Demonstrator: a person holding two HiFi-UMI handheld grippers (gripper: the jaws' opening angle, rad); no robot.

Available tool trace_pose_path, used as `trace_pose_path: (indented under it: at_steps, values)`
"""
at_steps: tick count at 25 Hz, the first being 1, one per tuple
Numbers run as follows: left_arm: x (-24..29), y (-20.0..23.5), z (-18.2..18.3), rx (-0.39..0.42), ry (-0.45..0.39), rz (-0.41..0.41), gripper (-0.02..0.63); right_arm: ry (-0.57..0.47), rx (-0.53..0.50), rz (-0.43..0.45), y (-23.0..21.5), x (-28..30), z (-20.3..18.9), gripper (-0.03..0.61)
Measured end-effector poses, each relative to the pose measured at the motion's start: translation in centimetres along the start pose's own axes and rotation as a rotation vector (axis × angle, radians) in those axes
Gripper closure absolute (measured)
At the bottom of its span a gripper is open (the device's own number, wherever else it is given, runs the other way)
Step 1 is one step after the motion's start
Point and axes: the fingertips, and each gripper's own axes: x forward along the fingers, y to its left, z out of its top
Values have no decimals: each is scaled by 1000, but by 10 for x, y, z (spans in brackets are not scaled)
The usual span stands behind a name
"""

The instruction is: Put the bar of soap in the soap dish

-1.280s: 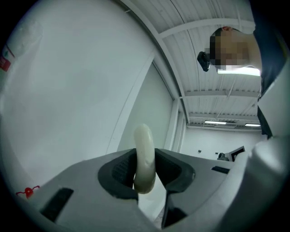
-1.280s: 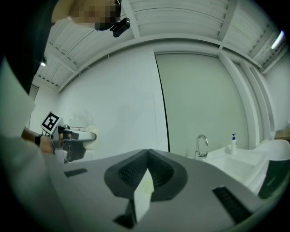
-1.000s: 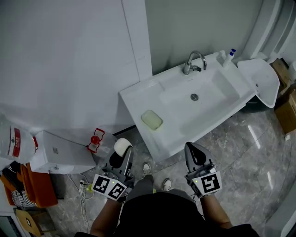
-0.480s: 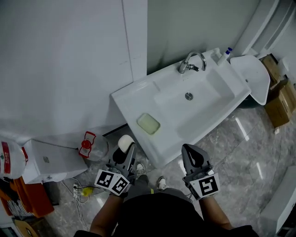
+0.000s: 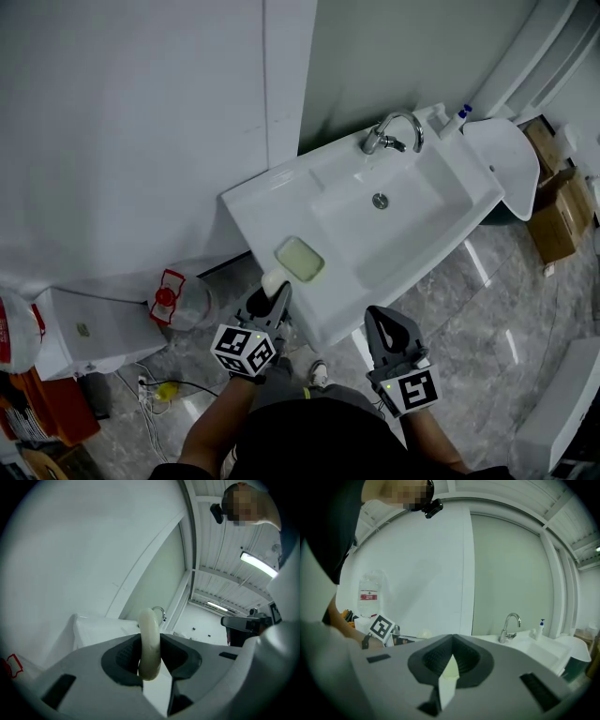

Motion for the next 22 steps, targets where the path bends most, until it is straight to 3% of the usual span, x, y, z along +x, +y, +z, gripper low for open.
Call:
trace_pose_path:
  at_steps: [4, 13, 22]
  values:
    - [25, 8, -12, 12, 43, -6, 498, 11, 7, -12, -3, 2, -1, 566]
    - [71, 29, -46, -72, 145, 26, 497, 34, 15, -48, -11, 0, -9, 566]
    - [97, 36, -68, -105, 214, 54, 497, 44, 18, -87, -24, -5, -12, 566]
